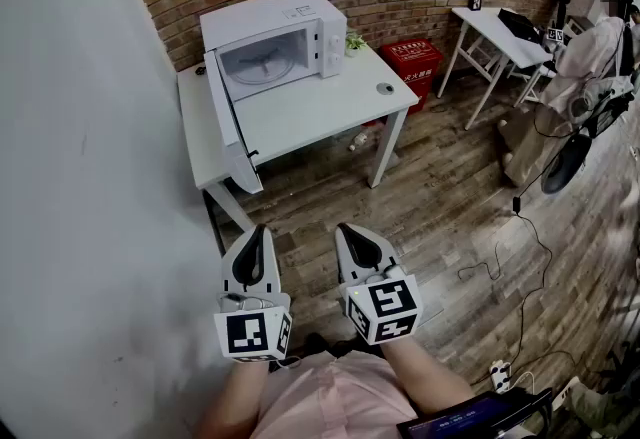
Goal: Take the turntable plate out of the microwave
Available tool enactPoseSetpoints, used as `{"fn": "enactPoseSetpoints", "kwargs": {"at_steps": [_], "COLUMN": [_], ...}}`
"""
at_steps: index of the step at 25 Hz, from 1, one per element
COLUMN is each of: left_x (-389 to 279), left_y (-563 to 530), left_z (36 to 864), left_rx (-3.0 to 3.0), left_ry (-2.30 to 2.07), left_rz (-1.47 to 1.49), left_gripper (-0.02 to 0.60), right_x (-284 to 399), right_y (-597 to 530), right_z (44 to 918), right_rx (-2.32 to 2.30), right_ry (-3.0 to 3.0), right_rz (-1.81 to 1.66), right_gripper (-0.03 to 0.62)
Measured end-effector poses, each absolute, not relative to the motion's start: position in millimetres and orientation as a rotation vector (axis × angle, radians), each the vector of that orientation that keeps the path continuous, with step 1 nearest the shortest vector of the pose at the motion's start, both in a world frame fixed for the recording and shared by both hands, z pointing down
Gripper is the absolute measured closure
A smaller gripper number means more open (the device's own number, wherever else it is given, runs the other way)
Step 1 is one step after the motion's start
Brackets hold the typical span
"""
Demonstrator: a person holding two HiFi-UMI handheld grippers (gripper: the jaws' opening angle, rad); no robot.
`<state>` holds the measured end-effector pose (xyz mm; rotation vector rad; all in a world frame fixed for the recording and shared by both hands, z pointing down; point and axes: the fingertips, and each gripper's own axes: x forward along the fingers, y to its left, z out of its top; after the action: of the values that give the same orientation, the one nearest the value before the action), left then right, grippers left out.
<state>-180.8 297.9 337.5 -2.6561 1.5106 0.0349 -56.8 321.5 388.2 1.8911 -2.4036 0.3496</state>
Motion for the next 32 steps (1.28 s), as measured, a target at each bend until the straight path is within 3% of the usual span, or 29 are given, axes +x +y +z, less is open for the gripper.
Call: {"fn": "enactPoseSetpoints", "kwargs": {"at_steps": [7,8,9,10,32], "left_x": [-173.9,-173.1,-171.1,-168.0,-59.4], "left_y": [293.8,294.6,294.8,294.1,268.6], "left_z": [347.7,348.8,350.1,351.8,353.7], "left_rx": [-2.656,-2.657,-2.66,-2.663,-2.553], "left_ry": [1.539,1.556,1.572,1.587,1.707], "left_rz": [0.022,0.029,0.034,0.034,-0.061], "left_gripper": [0.574,0.568,0.496,0.405,0.405], "right_x": [-44.3,-41.2,-37.8,-33.0,74.9], "right_y": [315.3,315.2,314.3,312.7,265.3], "right_z": [393.6,393.2,392.8,392.5,401.3], "right_rx": [1.897,1.885,1.866,1.851,1.729], "right_ry": [-2.429,-2.446,-2.465,-2.476,-2.547], "right_rz": [0.359,0.37,0.385,0.396,0.429], "right_gripper": [0.588,0.562,0.449,0.403,0.448]}}
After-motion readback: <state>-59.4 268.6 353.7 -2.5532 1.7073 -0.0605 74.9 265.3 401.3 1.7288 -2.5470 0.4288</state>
